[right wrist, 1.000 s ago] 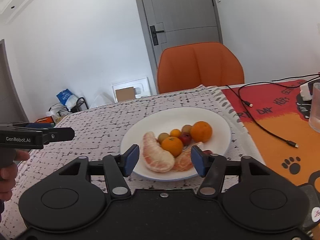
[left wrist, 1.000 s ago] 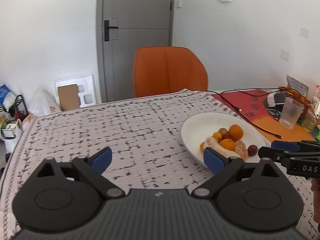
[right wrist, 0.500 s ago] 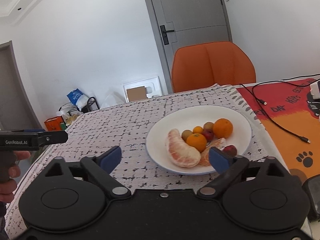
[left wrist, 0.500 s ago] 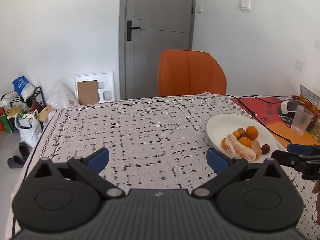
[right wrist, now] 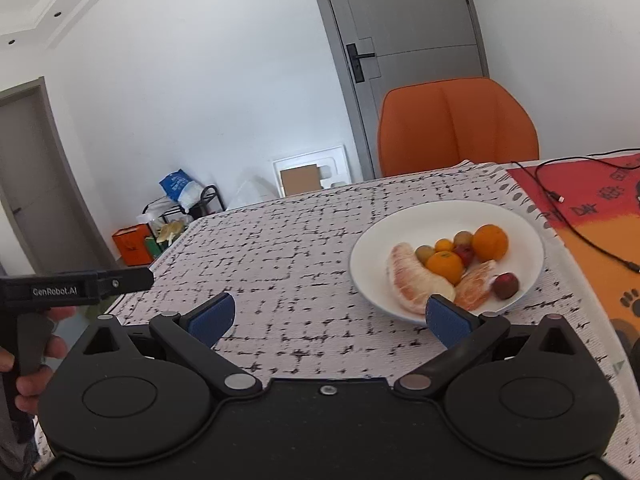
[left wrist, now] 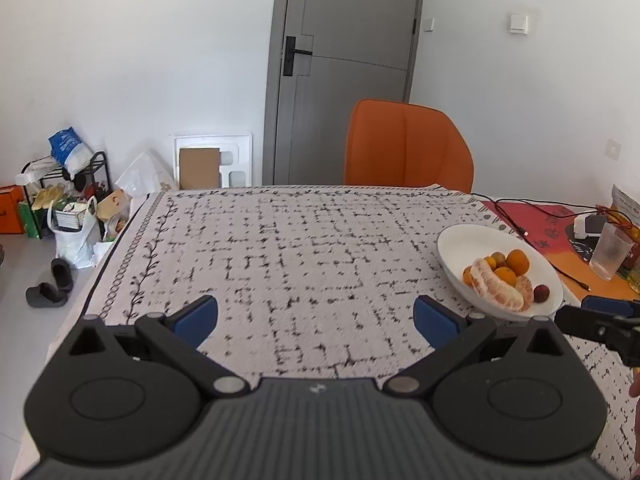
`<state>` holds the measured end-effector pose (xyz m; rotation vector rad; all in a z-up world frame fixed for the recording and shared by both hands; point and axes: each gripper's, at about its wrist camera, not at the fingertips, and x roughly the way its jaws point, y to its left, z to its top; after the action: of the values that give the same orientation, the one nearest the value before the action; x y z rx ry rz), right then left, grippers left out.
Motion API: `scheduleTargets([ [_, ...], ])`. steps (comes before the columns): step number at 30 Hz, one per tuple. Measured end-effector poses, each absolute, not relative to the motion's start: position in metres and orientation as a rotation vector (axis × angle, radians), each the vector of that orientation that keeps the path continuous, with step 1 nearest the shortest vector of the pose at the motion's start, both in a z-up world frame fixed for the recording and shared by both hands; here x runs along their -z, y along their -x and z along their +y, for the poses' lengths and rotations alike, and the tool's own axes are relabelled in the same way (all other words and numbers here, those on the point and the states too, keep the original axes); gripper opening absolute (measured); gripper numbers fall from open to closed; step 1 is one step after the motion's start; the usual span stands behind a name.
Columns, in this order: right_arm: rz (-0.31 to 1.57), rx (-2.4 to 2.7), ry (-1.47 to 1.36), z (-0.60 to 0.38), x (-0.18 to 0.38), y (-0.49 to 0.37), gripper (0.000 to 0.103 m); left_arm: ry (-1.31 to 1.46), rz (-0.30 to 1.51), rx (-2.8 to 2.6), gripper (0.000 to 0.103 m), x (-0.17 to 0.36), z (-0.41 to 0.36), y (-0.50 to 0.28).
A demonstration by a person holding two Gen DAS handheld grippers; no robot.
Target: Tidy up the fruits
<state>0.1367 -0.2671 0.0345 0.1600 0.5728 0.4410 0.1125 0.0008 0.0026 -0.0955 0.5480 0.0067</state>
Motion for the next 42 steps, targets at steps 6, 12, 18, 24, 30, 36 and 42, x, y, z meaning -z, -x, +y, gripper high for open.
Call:
scheduleTargets([
  [6, 0.592, -0.454, -0.163, -0.259, -0.035, -0.128, 0.103, 0.073, 0.551, -0.022, 0.103, -0.001, 0.007, -0.097],
  [12, 0.590, -0.461, -0.128, -0.253, -0.035, -0.115, 0.103, 0.074, 0.549, -0.026, 0.103, 0.000, 0.011, -0.085],
  [18, 0.583, -0.464, -0.127, -0.254, -0.036, -0.104, 0.103, 0.084, 0.533, -0.028, 0.103, 0.002, 0.013, -0.070],
  [24, 0.578, -0.470, -0.132, -0.255, -0.036, -0.095, 0.103, 0.085, 0.528, -0.031, 0.103, 0.003, 0.011, -0.063],
  [30, 0.583, -0.467, -0.137, -0.256, -0.035, -0.093, 0.103, 0.100, 0.525, -0.042, 0.103, 0.001, 0.014, -0.058],
  [36, 0.584, -0.467, -0.138, -0.255, -0.033, -0.093, 0.103, 0.096, 0.539, -0.068, 0.103, 0.005, 0.017, -0.058],
  [42, 0.585, -0.467, -0.136, -0.252, -0.033, -0.093, 0.103, 0.096, 0.542, -0.065, 0.103, 0.006, 0.018, -0.058],
])
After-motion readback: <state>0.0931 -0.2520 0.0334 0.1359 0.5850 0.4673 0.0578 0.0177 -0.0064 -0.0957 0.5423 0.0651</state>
